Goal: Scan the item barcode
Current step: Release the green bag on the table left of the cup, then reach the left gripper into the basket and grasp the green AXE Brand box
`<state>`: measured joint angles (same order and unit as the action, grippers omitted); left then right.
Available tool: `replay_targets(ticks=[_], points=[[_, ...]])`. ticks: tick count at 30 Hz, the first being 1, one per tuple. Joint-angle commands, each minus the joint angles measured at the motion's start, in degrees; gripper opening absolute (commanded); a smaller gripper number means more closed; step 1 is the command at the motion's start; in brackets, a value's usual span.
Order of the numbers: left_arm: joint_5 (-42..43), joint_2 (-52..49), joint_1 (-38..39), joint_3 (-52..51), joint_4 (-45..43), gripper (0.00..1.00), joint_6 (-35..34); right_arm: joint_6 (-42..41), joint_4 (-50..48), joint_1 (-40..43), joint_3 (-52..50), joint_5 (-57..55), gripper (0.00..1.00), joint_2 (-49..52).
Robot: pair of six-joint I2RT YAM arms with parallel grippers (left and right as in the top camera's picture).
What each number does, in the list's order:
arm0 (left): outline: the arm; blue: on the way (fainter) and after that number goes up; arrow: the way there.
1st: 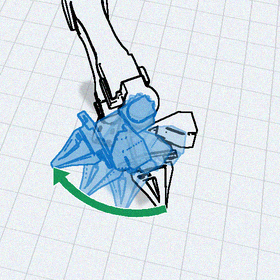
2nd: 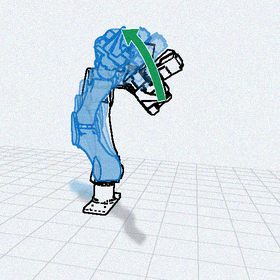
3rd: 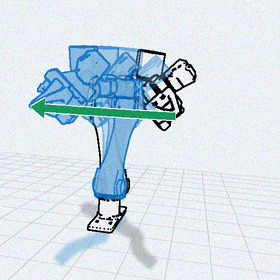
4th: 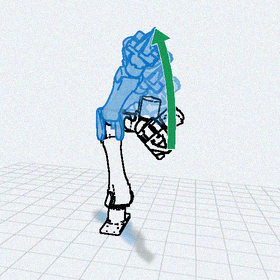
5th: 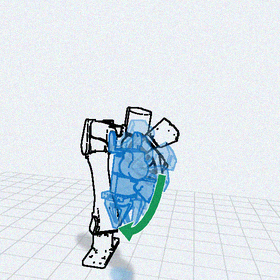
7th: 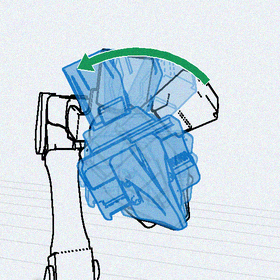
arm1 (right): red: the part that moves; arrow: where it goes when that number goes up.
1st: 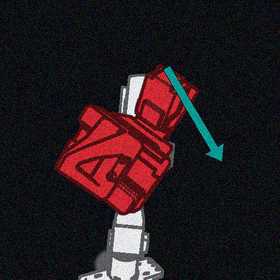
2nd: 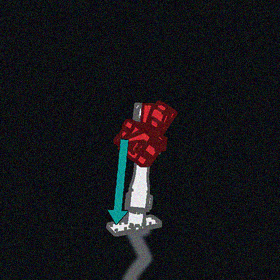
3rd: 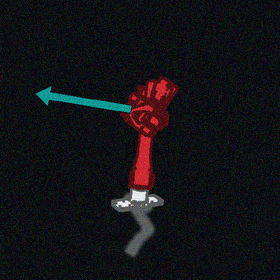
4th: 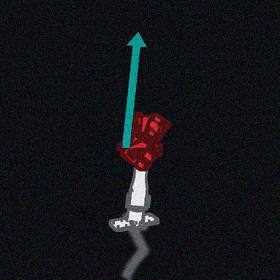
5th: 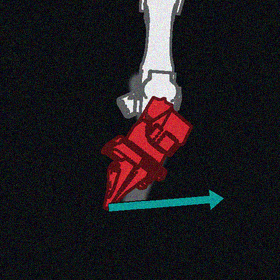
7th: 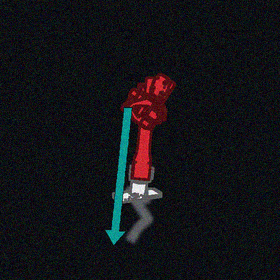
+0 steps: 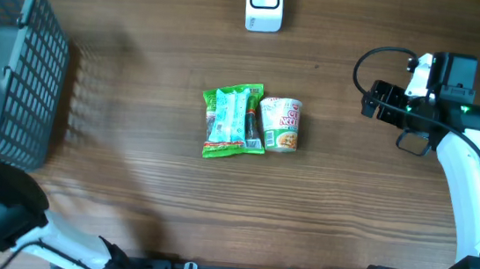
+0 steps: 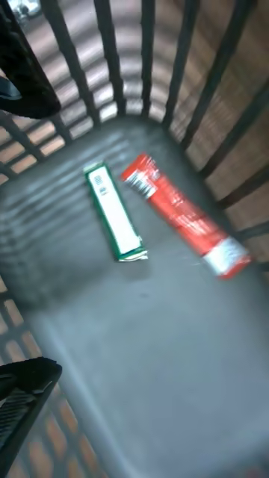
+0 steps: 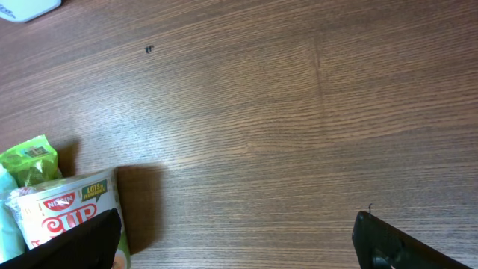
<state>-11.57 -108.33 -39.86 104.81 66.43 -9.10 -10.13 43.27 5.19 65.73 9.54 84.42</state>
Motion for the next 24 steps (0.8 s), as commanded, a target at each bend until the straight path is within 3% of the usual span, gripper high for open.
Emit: replay_targets(ticks=[1,24], points=[[2.75,-3.06,0.20,-4.81,-2.23,1.00,7.58,1.01,-0.15,0.13,0.55,-0.76,1.00,0.11],[0.20,-16.65,-5.29,-6.47,-6.95,1.00,10.45,1.01,-0.15,0.13,0.55,-0.76,1.00,0.11]])
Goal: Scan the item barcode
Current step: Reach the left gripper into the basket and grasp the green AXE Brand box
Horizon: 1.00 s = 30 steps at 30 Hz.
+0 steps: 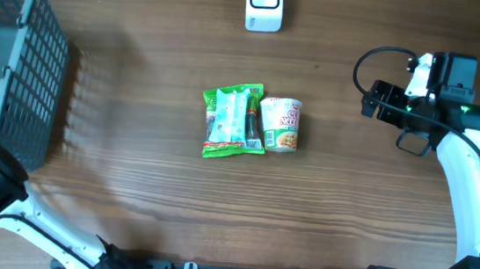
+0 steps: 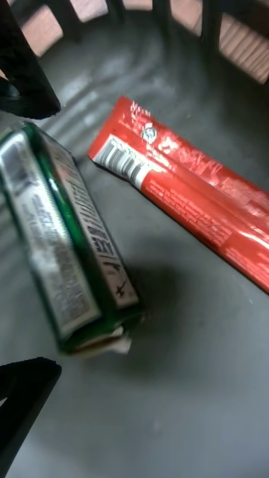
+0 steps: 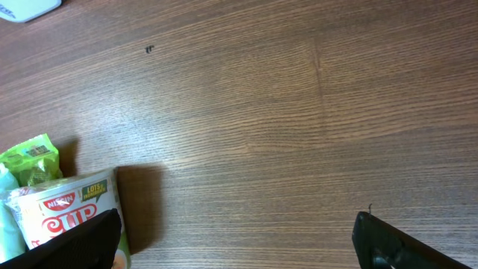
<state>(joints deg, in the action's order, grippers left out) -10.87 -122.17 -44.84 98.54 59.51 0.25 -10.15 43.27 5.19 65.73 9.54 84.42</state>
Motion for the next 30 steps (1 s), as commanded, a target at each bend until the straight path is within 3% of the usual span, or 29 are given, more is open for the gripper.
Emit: replay_targets(ticks=[1,3,5,7,9,15,19,21,24,25,28,30], points=[[-0.50,-3.21,-0.28,-0.20,0.02,1.00,1.09,1.03,-0.15,0.13,0.52,-0.76,1.00,0.11],[-0.50,-3.48,-0.33,-0.20,0.00,0.96,1.03,1.01,-0.15,0.13,0.55,-0.76,1.00,0.11],[-0.46,-3.45,-0.33,-0.20,-0.09,0.77,0.98,1.03,-0.15,0.13,0.55,-0.76,1.00,0.11],[0.72,-3.41,-0.28,-0.17,0.07,0.68,0.81,1.01,-0.15,0.13,0.55,-0.74,1.00,0.11],[3.61,-3.41,-0.28,-0.17,0.26,0.66,0.81,1.03,-0.15,0.13,0.55,-0.76,1.00,0.11],[5.07,-2.45,-0.28,0.11,-0.26,0.80,0.83,1.03,-0.15,0.13,0.55,-0.76,1.00,0.11],[5.07,-1.53,-0.28,2.49,-0.42,0.60,0.83,1.05,-0.15,0.13,0.52,-0.76,1.00,0.11],[5.07,-1.01,-0.28,3.61,-0.46,0.35,0.83,1.03,-0.15,0.13,0.55,-0.76,1.00,0.11],[5.07,-0.42,-0.28,3.87,-1.18,0.32,0.83,1.03,-0.15,0.13,0.55,-0.76,1.00,0.11],[5.09,0.17,-0.28,3.87,-1.75,0.20,0.81,1.03,-0.15,0.13,0.55,-0.76,1.00,0.11],[5.11,1.07,-0.28,3.91,-1.95,0.19,0.81,1.03,-0.15,0.13,0.52,-0.76,1.00,0.11],[5.35,2.21,-0.28,3.91,-2.19,0.13,0.79,1.03,-0.15,0.13,0.55,-0.76,1.00,0.11]])
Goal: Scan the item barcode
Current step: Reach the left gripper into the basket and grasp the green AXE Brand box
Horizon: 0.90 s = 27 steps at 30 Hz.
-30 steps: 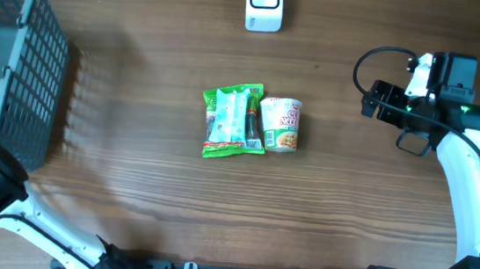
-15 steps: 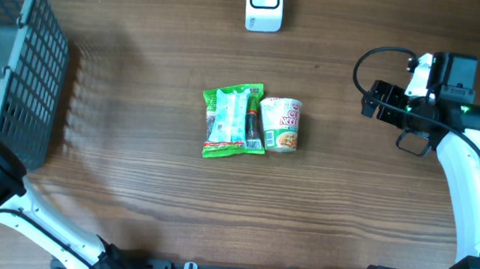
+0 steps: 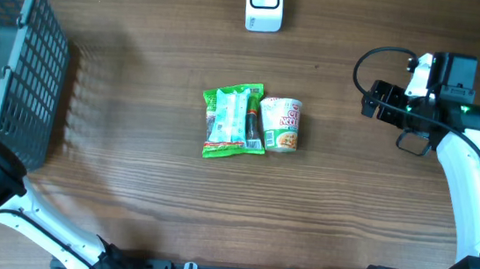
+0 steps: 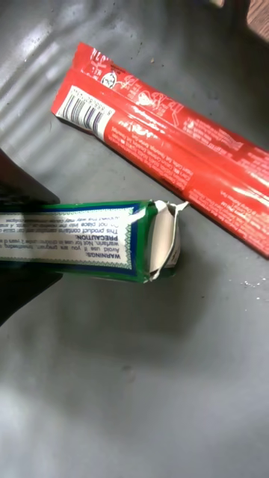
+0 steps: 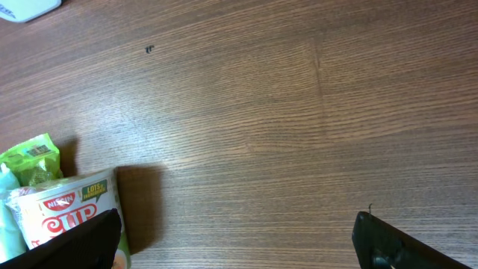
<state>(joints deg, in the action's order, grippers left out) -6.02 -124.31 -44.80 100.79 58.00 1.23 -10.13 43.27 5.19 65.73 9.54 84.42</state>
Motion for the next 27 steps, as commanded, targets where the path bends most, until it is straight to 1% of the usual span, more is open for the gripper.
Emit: replay_targets(ticks=[1,5,8,11,12,14,17,18,20,22,26,27], points=[[0.68,5.05,-0.33,1.66,-0.83,0.12,-0.20,1.01,-0.15,0.13,0.55,-0.76,1.00,0.11],[4.24,8.28,-0.33,1.66,-1.81,0.12,-0.42,1.01,-0.15,0.13,0.55,-0.76,1.00,0.11],[8.59,12.46,-0.33,1.66,-3.91,0.18,-1.27,1.01,-0.15,0.13,0.52,-0.76,1.00,0.11],[10.67,18.91,-0.33,1.66,-6.99,0.18,-5.73,0.98,-0.15,0.13,0.55,-0.76,1.00,0.11],[11.28,21.22,-0.31,1.66,-7.96,0.20,-7.04,1.01,-0.15,0.13,0.52,-0.76,1.00,0.11],[12.68,25.66,-0.31,1.66,-9.38,0.21,-10.19,1.01,-0.15,0.13,0.55,-0.74,1.00,0.11],[14.51,33.38,0.37,1.66,-10.32,0.21,-16.15,1.01,-0.15,0.13,0.55,-0.76,1.00,0.11],[14.82,35.19,0.90,1.66,-10.47,0.21,-17.18,1.03,-0.15,0.13,0.52,-0.76,1.00,0.11],[16.02,39.87,3.32,1.66,-10.40,0.22,-18.53,0.98,-0.15,0.13,0.55,-0.76,1.00,0.11],[16.94,44.00,7.85,1.66,-9.35,0.22,-18.67,1.03,-0.15,0.13,0.55,-0.76,1.00,0.11],[16.87,47.71,19.89,1.64,-3.19,0.23,-18.64,1.01,-0.15,0.13,0.55,-0.76,1.00,0.11],[16.65,47.71,23.32,1.64,-0.79,0.25,-18.62,1.01,-0.15,0.13,0.52,-0.76,1.00,0.11]])
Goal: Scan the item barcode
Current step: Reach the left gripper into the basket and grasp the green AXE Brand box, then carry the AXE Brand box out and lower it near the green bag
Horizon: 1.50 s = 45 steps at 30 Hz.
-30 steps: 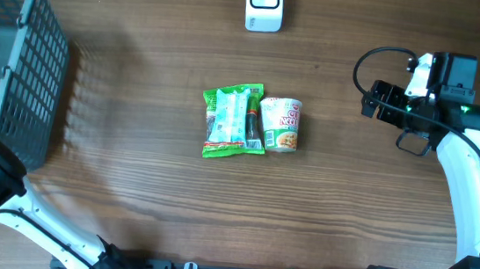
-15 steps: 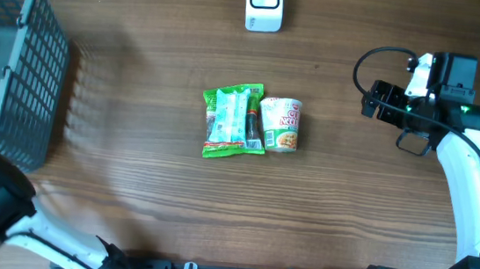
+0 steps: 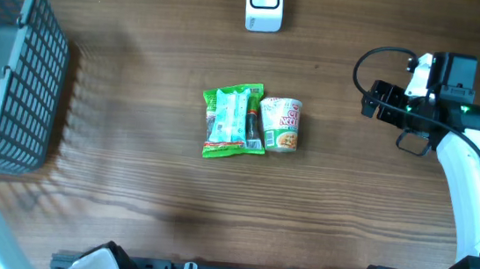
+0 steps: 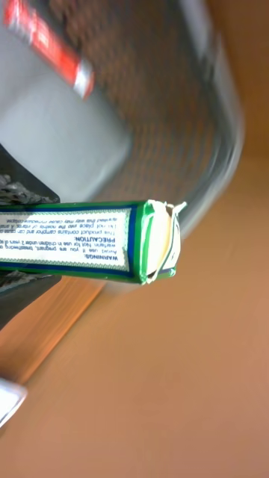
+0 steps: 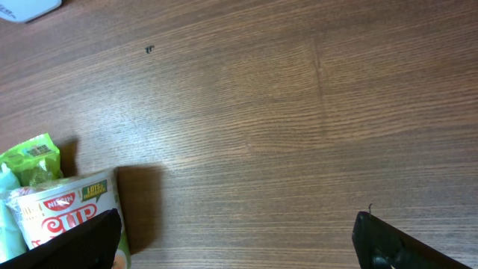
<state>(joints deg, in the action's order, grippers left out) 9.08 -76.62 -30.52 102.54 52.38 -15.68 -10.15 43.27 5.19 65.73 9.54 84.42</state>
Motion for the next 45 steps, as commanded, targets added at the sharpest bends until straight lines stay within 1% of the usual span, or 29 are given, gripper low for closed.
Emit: replay_targets(ticks=[1,2,3,5,7,10,15,18,20,22,24,25,26,29,30,32,33,34,39,43,45], points=[[0.76,-0.42,13.05,-0.39,7.85,0.26,-1.70,1.05,-0.15,0.13,0.55,-0.76,1.00,0.11],[-0.15,-0.90,15.69,-0.81,9.53,0.27,-1.73,1.01,-0.15,0.13,0.55,-0.76,1.00,0.11],[-1.92,-1.86,20.00,-2.03,11.63,0.27,-1.73,1.01,-0.15,0.13,0.55,-0.76,1.00,0.11],[-3.65,-3.50,25.55,-4.98,12.41,0.27,-1.75,1.05,-0.15,0.13,0.55,-0.76,1.00,0.11],[-3.85,-5.92,31.41,-9.75,11.10,0.27,-2.89,1.03,-0.15,0.13,0.52,-0.76,1.00,0.11],[-4.48,-10.69,38.36,-17.29,6.43,0.27,-5.40,1.03,-0.15,0.13,0.55,-0.76,1.00,0.11],[-5.75,-19.98,44.52,-25.22,-1.36,0.27,-7.56,1.03,-0.15,0.13,0.52,-0.76,1.00,0.11],[-6.84,-24.33,45.81,-25.44,-3.06,0.33,-7.54,1.03,-0.15,0.13,0.55,-0.76,1.00,0.11],[-6.88,-25.31,45.75,-25.44,-4.52,0.40,-7.54,1.03,-0.15,0.13,0.55,-0.76,1.00,0.11],[-7.52,-25.29,45.16,-25.44,-5.57,0.62,-7.78,1.03,-0.15,0.13,0.55,-0.76,1.00,0.11],[-7.48,-25.29,44.46,-25.44,-5.97,0.84,-9.57,1.03,-0.15,0.13,0.55,-0.76,1.00,0.11],[-7.54,-25.31,44.06,-25.46,-5.92,0.98,-10.54,1.03,-0.15,0.13,0.55,-0.76,1.00,0.11],[-7.45,-25.42,43.60,-25.46,-5.86,1.00,-10.58,1.03,-0.15,0.13,0.55,-0.76,1.00,0.11],[-7.45,-25.42,43.36,-25.51,-5.92,1.00,-13.11,1.01,-0.15,0.13,0.55,-0.76,1.00,0.11],[-7.54,-25.42,43.43,-25.53,-5.22,1.00,-17.66,1.03,-0.15,0.13,0.52,-0.76,1.00,0.11],[-7.80,-25.42,43.41,-25.64,-5.09,1.00,-19.47,1.03,-0.15,0.13,0.55,-0.76,1.00,0.11],[-8.41,-25.42,43.36,-25.79,-5.11,1.00,-21.66,1.03,-0.15,0.13,0.55,-0.76,1.00,0.11],[-9.40,-25.42,43.36,-26.18,-5.33,1.00,-25.31,1.05,-0.15,0.13,0.52,-0.76,1.00,0.11],[-11.93,-25.42,43.54,-31.15,-11.17,1.00,-35.60,1.03,-0.15,0.13,0.55,-0.76,1.00,0.11],[-14.19,-25.44,43.54,-36.72,-14.67,1.00,-46.71,1.03,-0.15,0.13,0.55,-0.76,1.00,0.11],[-15.06,-25.44,43.52,-39.04,-15.85,1.00,-50.64,1.05,-0.15,0.13,0.55,-0.76,1.00,0.11]])
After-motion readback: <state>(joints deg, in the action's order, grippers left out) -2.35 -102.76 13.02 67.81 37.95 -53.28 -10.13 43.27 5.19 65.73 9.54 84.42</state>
